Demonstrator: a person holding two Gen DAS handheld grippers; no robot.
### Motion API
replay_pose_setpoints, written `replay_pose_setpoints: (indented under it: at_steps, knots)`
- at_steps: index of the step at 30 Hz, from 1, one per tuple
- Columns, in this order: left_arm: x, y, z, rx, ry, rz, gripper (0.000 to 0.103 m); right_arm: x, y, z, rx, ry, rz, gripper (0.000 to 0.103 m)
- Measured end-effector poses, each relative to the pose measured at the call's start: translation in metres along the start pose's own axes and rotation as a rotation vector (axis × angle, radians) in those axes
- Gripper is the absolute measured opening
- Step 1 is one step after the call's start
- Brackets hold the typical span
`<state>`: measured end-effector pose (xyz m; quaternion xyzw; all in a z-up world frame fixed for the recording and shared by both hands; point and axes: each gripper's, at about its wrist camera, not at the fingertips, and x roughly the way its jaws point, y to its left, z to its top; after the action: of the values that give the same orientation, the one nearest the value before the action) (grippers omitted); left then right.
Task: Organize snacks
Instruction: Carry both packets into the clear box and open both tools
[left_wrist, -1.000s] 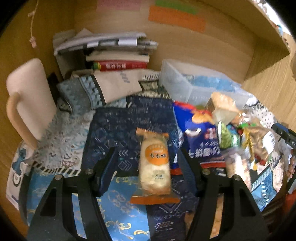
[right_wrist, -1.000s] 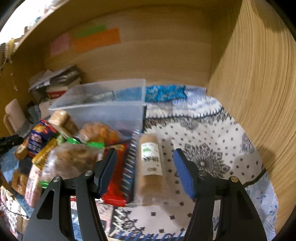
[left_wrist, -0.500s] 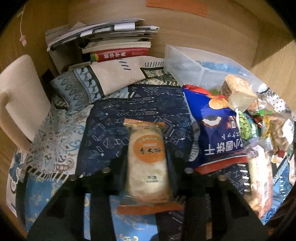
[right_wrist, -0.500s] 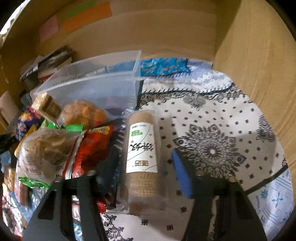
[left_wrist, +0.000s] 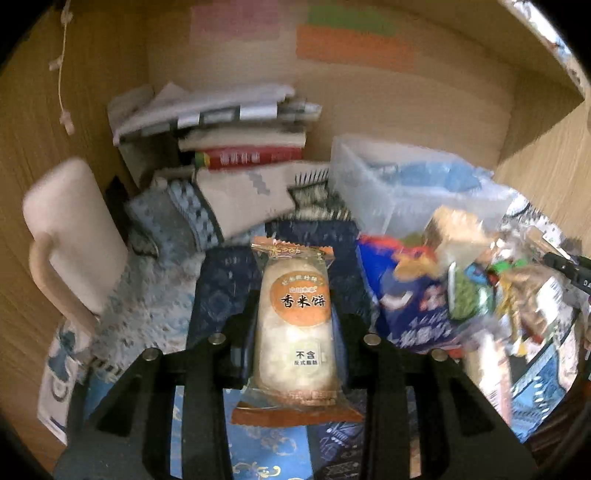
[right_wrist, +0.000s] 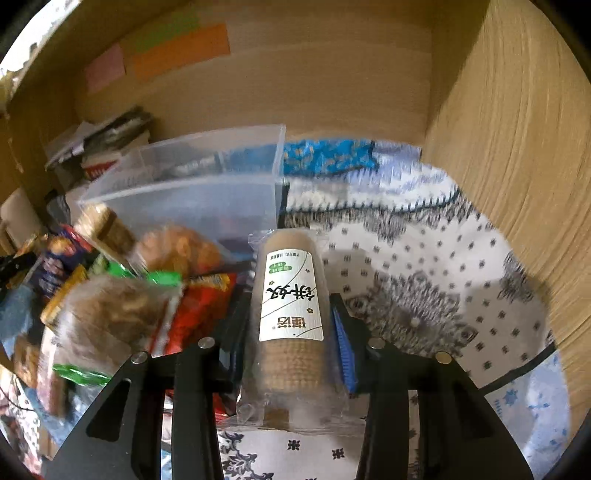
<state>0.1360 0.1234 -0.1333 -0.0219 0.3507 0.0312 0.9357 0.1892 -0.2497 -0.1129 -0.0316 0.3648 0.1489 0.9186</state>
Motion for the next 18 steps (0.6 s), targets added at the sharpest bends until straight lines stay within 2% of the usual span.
replay_pose_setpoints:
  at_steps: [8, 13, 18]
  knots:
    - [-0.025, -0.023, 0.04, 0.028, -0.083, -0.078, 0.034, -0.03, 0.015, 0.036, -0.035, -0.132, 0.04, 0.037]
    - [-0.031, -0.046, 0.066, 0.05, -0.146, -0.098, 0.034, -0.034, 0.026, 0.059, -0.067, -0.196, 0.068, 0.037]
    - [-0.024, -0.061, 0.09, 0.067, -0.161, -0.134, 0.034, -0.031, 0.035, 0.082, -0.08, -0.25, 0.101, 0.037]
